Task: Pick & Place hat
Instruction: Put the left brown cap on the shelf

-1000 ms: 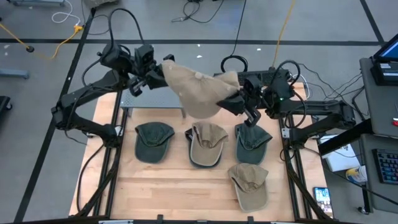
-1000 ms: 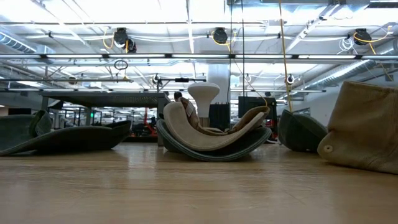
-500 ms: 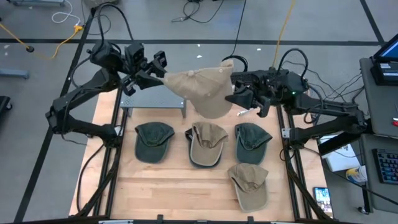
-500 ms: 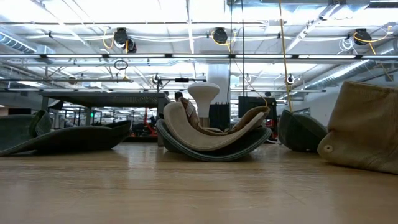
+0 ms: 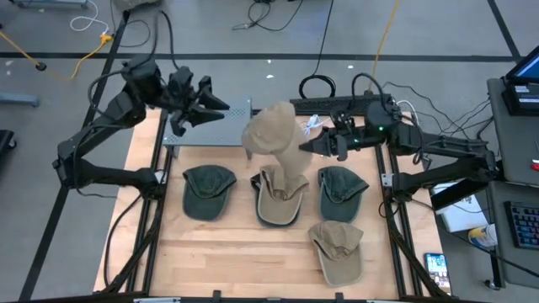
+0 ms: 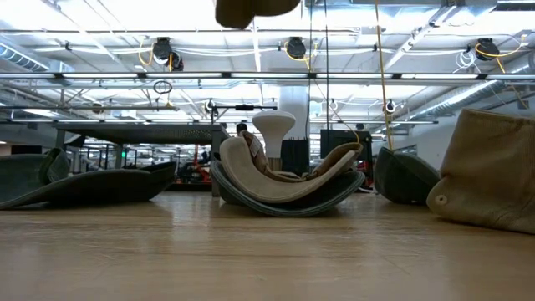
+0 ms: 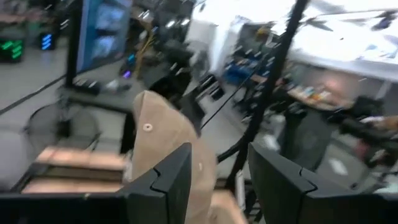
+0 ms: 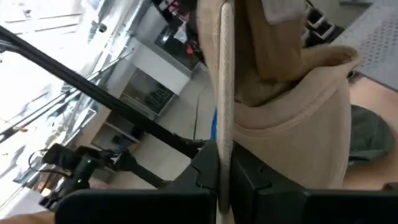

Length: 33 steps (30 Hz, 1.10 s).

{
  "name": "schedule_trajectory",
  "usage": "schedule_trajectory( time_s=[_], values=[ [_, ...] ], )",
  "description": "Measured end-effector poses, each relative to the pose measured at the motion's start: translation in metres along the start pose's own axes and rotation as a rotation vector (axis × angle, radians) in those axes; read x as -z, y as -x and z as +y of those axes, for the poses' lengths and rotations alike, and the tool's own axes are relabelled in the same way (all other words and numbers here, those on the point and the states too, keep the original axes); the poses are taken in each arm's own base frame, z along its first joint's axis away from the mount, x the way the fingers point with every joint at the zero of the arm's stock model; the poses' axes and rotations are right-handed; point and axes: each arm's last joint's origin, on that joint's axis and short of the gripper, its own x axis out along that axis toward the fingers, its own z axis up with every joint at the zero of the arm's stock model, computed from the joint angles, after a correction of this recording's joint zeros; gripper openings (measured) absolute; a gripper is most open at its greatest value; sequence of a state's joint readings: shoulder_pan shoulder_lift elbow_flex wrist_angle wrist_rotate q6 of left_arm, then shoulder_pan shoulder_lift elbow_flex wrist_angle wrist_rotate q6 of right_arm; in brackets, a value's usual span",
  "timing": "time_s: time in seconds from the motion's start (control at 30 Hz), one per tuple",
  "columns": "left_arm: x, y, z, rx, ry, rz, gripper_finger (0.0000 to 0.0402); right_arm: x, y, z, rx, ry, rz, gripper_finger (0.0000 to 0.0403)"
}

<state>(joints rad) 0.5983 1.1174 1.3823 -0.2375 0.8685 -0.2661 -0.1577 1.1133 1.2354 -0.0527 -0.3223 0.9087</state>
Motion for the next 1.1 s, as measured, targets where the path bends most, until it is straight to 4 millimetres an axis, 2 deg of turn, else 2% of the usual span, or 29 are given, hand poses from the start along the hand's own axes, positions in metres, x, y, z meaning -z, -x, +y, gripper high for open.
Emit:
schedule_trajectory(
  time_s=[0.13,0.33,0.7,1.0,1.1],
  values=[
    [0.014,-0.003,0.001,-0.070,0.047,0.091,0.0161,0.001,0.002,0.004,-0.059,0.084,0.044,0.0005],
    [0.024,-0.016,-0.002,-0.021,0.075,0.159,0.0161,0.004,0.002,0.006,-0.142,0.150,0.134,0.0005],
    [0.031,-0.037,-0.013,0.048,0.062,0.188,0.0161,0.003,0.002,0.007,-0.161,0.167,0.132,0.0005],
    [0.038,-0.054,-0.013,-0.067,0.033,0.195,0.0161,0.006,0.001,0.010,-0.173,0.167,0.146,0.0005],
    [0.041,-0.063,-0.012,-0.048,0.024,0.207,0.0161,0.009,0.001,0.012,-0.183,0.179,0.157,0.0005]
  ],
)
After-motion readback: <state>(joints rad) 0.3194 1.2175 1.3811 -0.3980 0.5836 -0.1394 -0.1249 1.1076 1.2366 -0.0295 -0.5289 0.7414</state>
